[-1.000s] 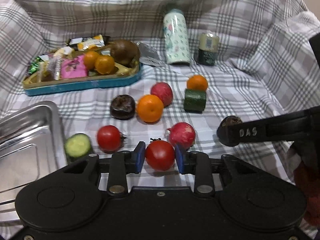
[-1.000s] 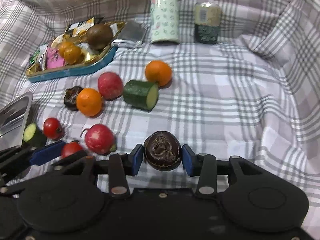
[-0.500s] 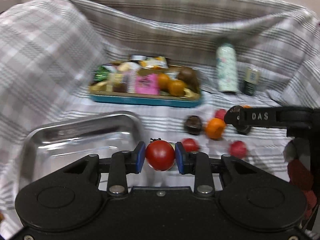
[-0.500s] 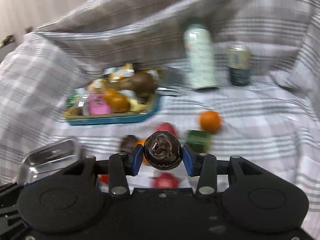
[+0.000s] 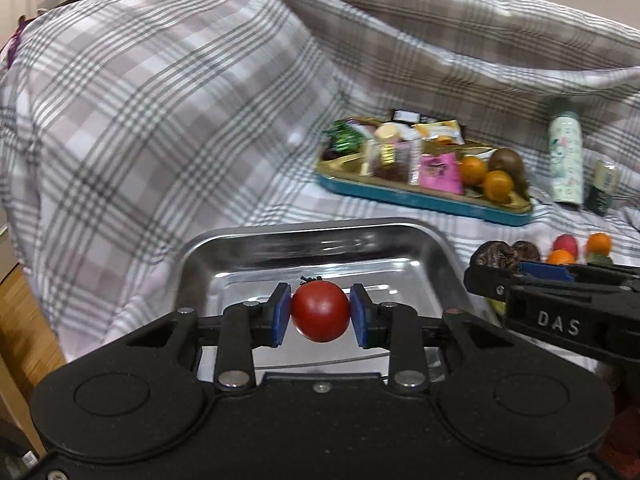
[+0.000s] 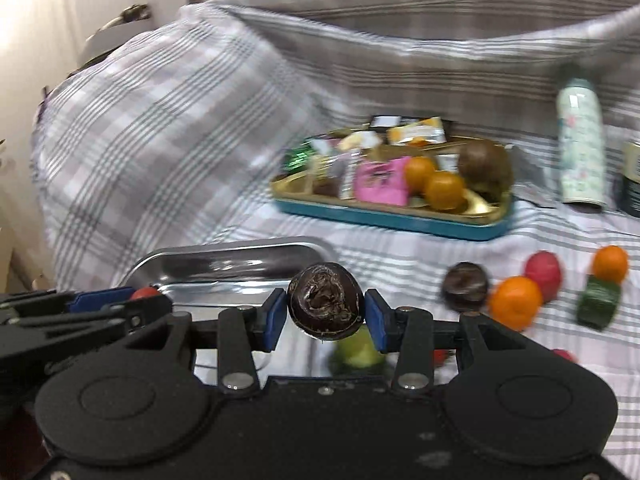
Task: Organize fruits
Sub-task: 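Carry the dark brown fruit and red tomato over the steel tray with both tools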
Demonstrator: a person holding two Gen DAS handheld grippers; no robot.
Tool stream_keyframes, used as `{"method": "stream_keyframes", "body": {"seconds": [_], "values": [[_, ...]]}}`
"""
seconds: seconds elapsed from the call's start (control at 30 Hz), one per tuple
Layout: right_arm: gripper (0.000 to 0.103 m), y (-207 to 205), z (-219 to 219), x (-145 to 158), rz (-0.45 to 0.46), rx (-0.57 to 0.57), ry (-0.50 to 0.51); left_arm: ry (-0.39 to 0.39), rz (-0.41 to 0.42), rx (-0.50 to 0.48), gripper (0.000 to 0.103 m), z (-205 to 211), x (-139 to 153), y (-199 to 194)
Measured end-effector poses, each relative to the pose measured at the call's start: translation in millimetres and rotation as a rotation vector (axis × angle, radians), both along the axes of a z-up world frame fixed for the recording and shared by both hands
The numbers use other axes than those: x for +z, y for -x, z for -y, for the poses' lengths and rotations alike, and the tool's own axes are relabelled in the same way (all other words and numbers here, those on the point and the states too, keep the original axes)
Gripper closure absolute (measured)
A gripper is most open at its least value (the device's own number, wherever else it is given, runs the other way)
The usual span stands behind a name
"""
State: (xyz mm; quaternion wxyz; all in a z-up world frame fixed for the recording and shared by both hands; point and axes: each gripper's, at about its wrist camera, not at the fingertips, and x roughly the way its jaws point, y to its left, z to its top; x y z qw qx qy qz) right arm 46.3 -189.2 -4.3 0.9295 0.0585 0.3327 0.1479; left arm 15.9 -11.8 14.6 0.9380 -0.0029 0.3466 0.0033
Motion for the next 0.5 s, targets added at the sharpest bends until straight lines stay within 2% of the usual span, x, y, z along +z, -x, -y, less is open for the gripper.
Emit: {"method": "stream_keyframes", "body": {"seconds": [0.17,0.33,0.5], "values": [[0.059,-2.0,-21.1,-5.2,-0.012,0.043,0.004,-0.014,-0.022,0.039,0.063,-18.7,-5.6,-1.2],[0.059,-3.9,-31.7,-7.9,-0.023,0.063,0.004,0.027,-0.056,0.070,0.063,-34.4,-13.4,-3.1],[0.059,-4.2,-35.1,-10.4,-0.032,0.074,0.007,0.050,-0.051,0.072,0.063,-37.4,-17.1,-4.1]]}}
